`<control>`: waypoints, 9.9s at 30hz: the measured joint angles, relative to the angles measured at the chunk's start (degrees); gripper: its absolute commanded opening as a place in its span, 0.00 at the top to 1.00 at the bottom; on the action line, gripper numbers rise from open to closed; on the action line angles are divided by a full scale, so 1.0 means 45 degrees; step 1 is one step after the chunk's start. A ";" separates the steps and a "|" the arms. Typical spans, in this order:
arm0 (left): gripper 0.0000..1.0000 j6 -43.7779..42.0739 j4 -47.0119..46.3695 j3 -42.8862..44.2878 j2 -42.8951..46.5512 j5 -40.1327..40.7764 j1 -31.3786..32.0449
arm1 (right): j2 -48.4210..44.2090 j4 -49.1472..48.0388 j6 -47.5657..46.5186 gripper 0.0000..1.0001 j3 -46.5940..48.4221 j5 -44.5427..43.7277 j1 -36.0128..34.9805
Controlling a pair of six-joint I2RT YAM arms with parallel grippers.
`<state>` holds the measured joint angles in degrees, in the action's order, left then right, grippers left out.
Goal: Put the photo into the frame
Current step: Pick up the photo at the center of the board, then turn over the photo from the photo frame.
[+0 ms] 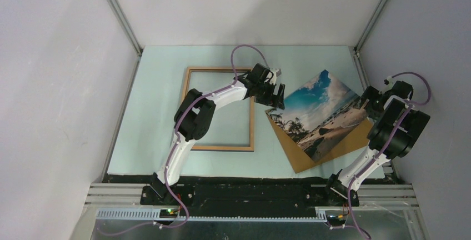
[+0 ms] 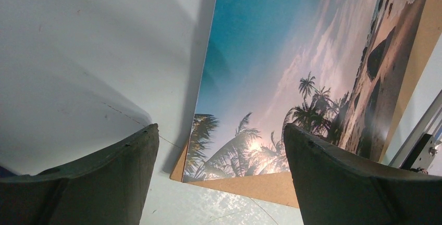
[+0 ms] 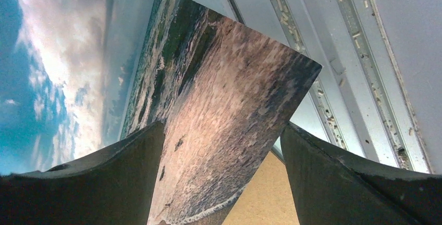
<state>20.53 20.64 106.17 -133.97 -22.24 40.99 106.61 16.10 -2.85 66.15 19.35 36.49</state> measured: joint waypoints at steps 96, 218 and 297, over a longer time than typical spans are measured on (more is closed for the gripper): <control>0.00 -0.1418 0.3657 0.1035 0.5537 0.5440 0.2589 | -0.7397 0.0491 0.7655 1.00 0.0928 0.0131 -0.7057; 1.00 0.1467 0.1039 -0.7713 1.3551 -0.0136 -0.5435 | -0.8519 0.2793 0.7509 0.01 0.2084 0.1661 -0.5362; 1.00 0.2113 -0.1948 -1.0768 0.8281 -0.1039 -0.9423 | -0.6071 0.1010 0.4153 0.03 -0.0627 0.0223 -0.7286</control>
<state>30.04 11.88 57.71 -96.71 -26.92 -1.41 79.29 20.64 15.84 63.33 20.36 3.70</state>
